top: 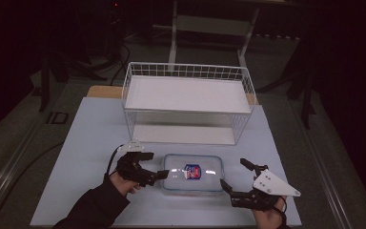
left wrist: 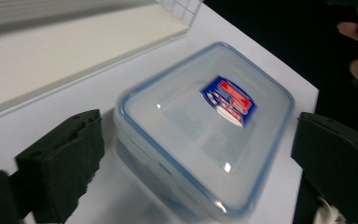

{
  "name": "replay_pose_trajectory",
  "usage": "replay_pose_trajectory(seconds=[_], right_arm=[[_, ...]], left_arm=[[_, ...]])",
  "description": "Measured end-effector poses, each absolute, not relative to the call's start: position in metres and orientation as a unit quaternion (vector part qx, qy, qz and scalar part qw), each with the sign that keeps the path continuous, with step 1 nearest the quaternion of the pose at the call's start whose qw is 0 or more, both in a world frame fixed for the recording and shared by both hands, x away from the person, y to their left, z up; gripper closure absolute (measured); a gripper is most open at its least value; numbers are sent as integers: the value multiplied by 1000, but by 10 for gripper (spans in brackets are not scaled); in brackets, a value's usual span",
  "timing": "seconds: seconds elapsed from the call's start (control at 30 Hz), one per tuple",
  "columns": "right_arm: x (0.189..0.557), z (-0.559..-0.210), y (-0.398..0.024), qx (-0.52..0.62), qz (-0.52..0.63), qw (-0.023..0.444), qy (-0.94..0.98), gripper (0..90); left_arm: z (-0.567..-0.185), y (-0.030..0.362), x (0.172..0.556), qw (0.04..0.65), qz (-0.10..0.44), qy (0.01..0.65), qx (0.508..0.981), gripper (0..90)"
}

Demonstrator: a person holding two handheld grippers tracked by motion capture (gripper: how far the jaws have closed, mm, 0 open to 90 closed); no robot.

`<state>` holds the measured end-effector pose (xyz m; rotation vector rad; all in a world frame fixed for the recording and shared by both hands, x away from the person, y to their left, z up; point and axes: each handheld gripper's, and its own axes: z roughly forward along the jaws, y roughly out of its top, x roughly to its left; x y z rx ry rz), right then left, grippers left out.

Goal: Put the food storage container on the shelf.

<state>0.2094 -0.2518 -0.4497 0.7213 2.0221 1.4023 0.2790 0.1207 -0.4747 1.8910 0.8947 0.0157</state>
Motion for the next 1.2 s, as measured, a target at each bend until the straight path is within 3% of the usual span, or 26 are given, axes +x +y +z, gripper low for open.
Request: replay_pose_trajectory(seconds=[0.2,0.7,1.0,1.2], right_arm=[[215,-451,-252,287,512,288,757,99],[220,-459,-249,298,500,265,769,99],[220,-460,-248,299,498,257,773,99],[220,-461,-249,301,495,254,775,102]], left_arm=[[-483,119,293,497,-38,425,756,27],[-514,118,309,468,-156,468,733,45],[-526,121,313,453,-198,498,712,201],[-531,125,312,452,-239,482,711,395]])
